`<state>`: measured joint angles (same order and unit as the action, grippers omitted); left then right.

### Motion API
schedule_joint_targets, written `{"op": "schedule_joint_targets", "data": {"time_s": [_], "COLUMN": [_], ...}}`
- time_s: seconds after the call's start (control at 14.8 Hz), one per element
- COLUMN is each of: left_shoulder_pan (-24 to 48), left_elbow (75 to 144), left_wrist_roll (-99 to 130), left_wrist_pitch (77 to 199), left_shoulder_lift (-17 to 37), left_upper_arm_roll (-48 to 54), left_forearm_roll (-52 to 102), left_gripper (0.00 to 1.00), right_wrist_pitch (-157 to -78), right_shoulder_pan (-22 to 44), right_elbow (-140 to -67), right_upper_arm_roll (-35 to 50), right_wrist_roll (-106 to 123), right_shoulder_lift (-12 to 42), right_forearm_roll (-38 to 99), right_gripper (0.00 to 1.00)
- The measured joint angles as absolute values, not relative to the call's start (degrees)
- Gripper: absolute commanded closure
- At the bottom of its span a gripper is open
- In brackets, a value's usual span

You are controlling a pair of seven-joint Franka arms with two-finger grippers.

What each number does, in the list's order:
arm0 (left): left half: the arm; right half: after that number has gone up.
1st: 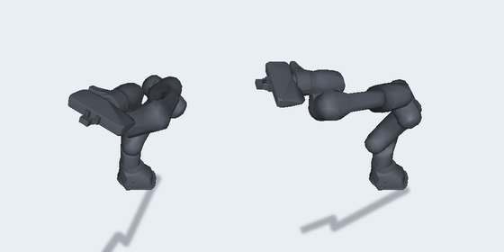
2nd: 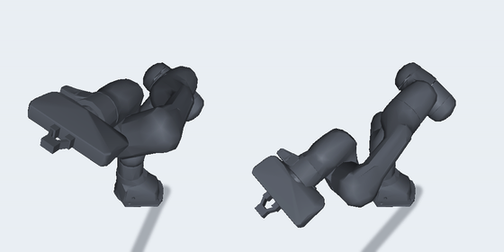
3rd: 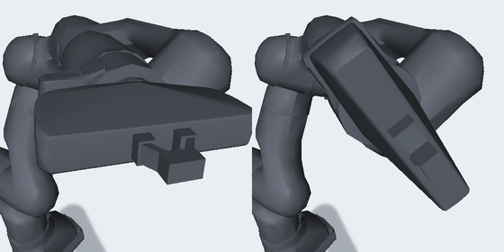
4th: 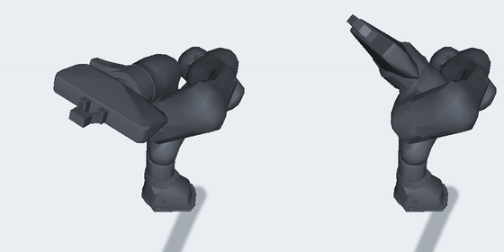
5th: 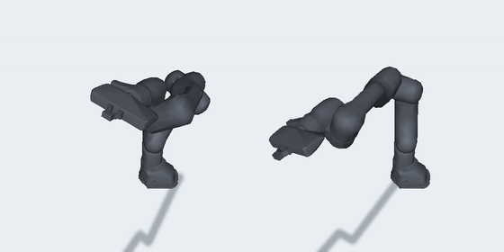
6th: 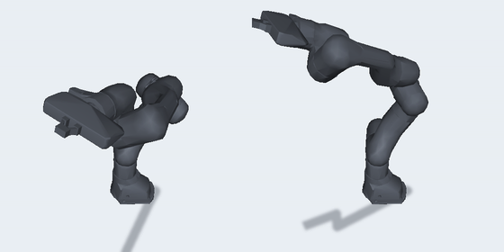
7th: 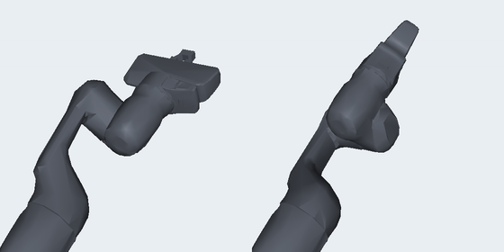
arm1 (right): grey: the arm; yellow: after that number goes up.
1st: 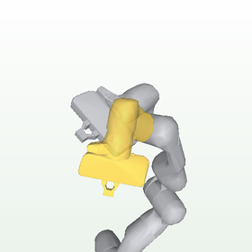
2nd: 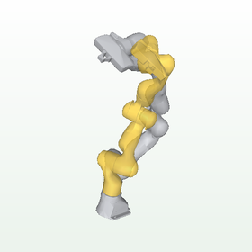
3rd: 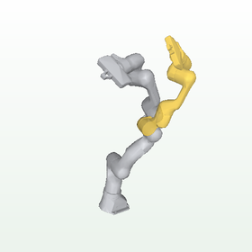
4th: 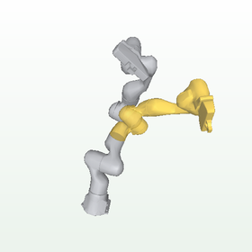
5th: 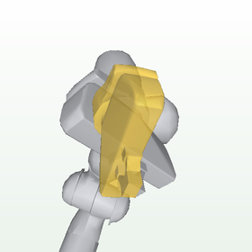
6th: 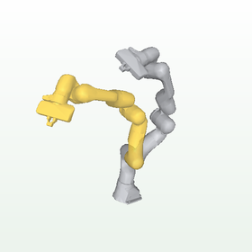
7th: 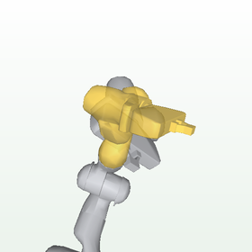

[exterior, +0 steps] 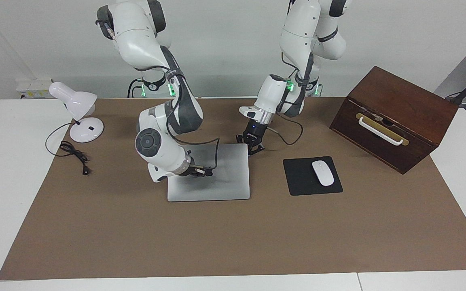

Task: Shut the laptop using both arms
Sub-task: 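Press the closed laptop lid down with the right gripper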

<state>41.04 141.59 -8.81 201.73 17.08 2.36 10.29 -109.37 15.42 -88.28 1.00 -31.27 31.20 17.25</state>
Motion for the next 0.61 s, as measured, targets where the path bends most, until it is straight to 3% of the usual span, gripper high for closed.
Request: {"op": "schedule_joint_targets", "data": {"time_s": [0.61], "left_shoulder_pan": [41.0], "left_elbow": [142.4], "left_wrist_roll": [-10.0], "left_wrist_pitch": [202.2], "left_shoulder_lift": [16.6], "left_upper_arm_roll": [2.4], "left_forearm_roll": [10.3], "left_gripper": [1.00], "right_wrist_pitch": [-112.0], "right_shoulder_pan": [16.0], "right_elbow": [-89.8], "right_upper_arm_roll": [1.0], "right_wrist_roll": [-31.3], "right_shoulder_lift": [31.1], "right_forearm_roll": [17.3], "right_gripper": [1.00]}}
